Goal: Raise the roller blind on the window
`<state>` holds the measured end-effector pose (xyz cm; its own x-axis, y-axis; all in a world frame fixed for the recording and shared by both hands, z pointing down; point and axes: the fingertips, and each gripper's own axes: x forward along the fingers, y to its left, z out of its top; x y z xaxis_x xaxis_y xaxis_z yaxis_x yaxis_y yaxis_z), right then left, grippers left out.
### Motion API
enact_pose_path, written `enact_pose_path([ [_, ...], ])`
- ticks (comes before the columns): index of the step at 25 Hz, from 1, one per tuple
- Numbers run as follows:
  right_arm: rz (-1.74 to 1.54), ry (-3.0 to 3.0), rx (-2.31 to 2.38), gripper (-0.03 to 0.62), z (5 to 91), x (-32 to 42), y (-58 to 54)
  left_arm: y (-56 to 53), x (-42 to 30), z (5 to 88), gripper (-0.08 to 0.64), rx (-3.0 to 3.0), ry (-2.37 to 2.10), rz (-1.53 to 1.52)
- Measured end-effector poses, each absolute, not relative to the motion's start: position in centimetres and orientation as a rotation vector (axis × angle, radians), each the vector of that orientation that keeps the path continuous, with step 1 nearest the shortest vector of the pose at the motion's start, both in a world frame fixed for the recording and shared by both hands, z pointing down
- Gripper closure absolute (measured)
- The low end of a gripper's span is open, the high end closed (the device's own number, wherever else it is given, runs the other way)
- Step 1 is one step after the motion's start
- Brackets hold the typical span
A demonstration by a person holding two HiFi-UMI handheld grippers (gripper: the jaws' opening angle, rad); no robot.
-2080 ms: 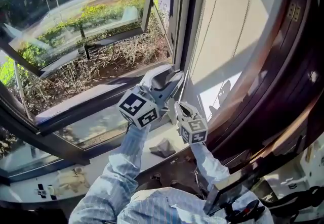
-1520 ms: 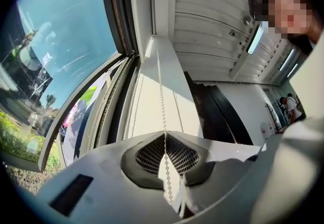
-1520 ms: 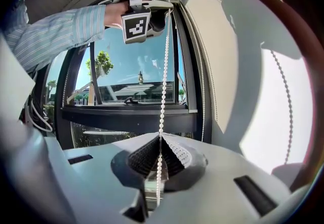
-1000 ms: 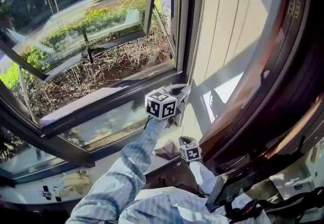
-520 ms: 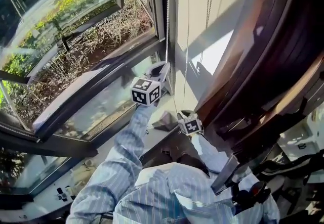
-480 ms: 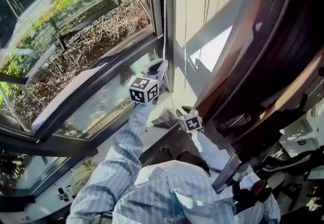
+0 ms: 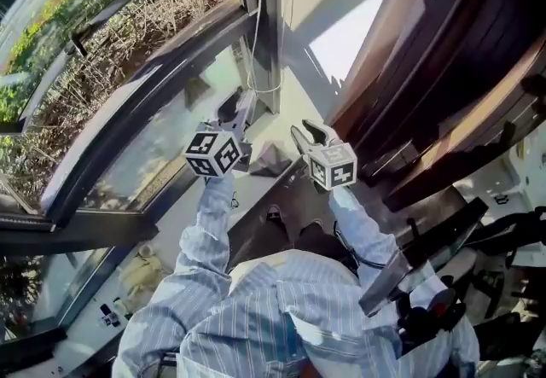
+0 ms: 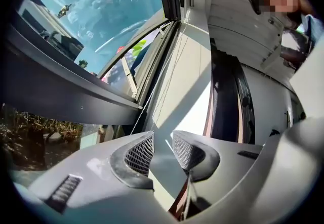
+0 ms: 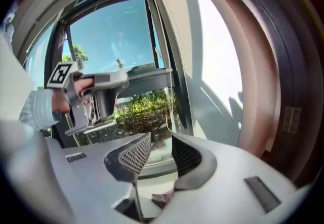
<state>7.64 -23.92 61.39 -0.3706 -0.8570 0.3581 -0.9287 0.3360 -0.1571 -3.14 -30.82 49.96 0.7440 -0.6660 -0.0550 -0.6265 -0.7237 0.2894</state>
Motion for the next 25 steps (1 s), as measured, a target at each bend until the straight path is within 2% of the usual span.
enact_pose_path([
  [10,0.543,-2.639,1.476,0.465,56.1,6.1,-14.0,-16.4,-5.4,50.4,0.468,2.566,-1.13,-0.41],
  [15,0.509,-2.697,1.311,0.466,55.5,5.7,-6.3,-7.0,-3.5,50.2,0.509,2.548,-1.164,-0.503],
  [17,0.5,-2.722,1.26,0.468,55.4,5.2,-3.9,-3.9,-2.6,50.2,0.541,2.572,-1.155,-0.491],
  [25,0.559,-2.808,1.238,0.483,52.4,2.6,1.4,2.2,-4.3,49.6,0.545,2.663,-1.298,-0.377],
])
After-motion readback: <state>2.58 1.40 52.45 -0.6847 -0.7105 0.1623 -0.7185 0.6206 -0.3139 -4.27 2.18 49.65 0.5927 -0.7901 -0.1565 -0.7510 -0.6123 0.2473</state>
